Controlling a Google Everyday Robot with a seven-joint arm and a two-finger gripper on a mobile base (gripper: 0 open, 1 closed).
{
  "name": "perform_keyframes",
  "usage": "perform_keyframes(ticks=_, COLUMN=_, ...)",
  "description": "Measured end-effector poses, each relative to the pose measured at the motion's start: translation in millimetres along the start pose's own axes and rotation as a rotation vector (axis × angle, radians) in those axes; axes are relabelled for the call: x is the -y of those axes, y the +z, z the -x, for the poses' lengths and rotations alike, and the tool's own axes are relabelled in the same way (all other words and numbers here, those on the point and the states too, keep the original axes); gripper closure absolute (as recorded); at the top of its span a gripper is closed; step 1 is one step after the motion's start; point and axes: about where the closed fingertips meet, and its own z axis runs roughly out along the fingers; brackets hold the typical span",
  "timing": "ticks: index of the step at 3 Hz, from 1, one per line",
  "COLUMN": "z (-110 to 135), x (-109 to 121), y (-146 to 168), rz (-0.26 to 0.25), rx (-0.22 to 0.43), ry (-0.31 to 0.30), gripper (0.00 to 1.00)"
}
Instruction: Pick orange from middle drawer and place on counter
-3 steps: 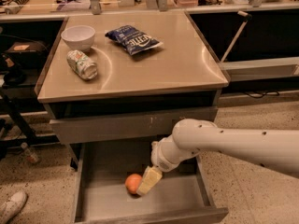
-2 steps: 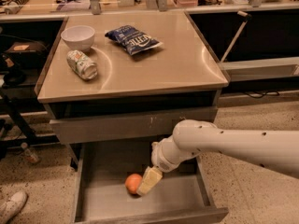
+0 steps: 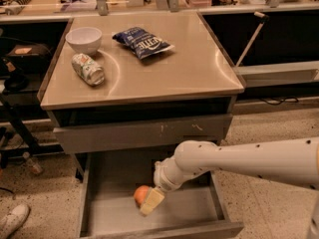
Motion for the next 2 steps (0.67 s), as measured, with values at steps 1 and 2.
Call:
perform_keyframes(ticks=1, z=-6, x=9, y=33, rz=-0.001, rx=0.021, ry=0.021, gripper=0.0)
perform_keyframes(ticks=2, z=-13, x=16, y=58, rz=-0.003, rx=0.039, ry=0.049, gripper=0.0)
